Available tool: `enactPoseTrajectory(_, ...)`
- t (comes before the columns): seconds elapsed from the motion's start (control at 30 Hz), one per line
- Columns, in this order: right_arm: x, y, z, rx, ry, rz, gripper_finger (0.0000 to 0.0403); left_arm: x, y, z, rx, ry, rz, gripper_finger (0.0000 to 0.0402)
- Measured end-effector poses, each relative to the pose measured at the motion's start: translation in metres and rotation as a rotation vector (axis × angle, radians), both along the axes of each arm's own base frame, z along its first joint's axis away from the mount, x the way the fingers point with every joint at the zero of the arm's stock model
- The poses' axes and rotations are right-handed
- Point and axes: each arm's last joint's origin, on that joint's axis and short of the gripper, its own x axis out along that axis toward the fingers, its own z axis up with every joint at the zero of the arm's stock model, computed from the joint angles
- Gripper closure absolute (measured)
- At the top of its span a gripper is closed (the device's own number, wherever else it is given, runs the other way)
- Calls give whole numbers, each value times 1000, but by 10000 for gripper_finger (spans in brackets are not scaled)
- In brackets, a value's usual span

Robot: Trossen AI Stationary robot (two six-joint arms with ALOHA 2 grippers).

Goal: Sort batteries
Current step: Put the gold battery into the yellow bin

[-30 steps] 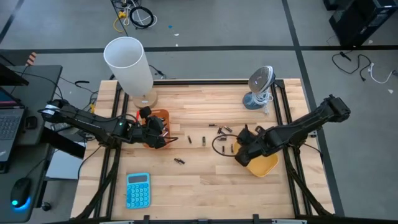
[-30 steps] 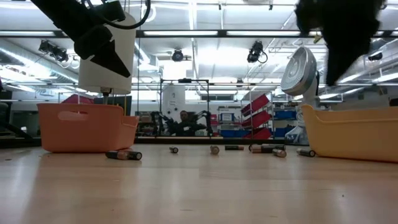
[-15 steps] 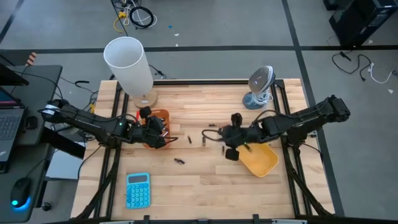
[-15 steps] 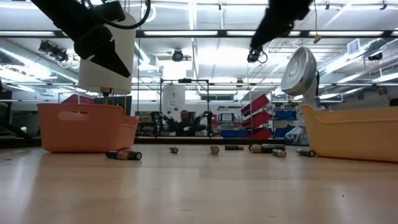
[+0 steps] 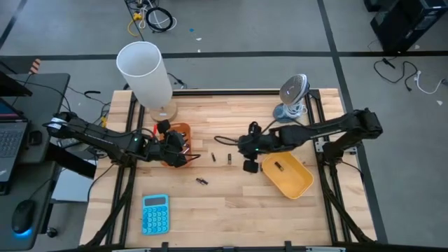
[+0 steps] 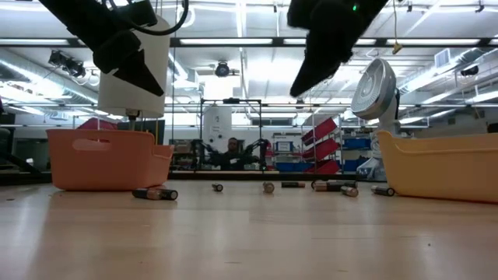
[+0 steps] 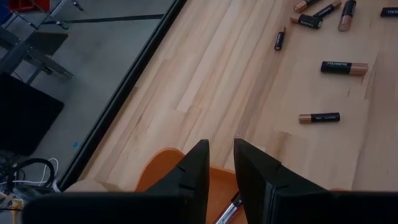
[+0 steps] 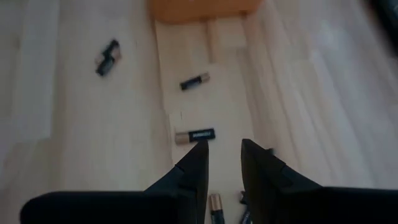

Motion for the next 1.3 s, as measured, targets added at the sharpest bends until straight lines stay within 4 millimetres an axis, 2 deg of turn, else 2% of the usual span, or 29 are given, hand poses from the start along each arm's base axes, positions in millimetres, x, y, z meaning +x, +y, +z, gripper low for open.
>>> enactPoseTrajectory(0.23, 12, -5, -33, 27, 134, 20, 320, 0, 0, 0, -1, -3, 0, 325)
enactPoseTrajectory(0.8, 21, -5, -96, -21, 404, 40, 298, 0, 0, 0, -2, -1, -1, 325)
enactPoseTrajectory(0.9, 21, -6, -102, -39, 424, 25, 293, 0, 0, 0, -2, -1, -1, 325)
enactPoseTrajectory(1.3, 19, -8, -102, -21, 437, -1, 288, 0, 0, 0, -2, -2, -1, 325)
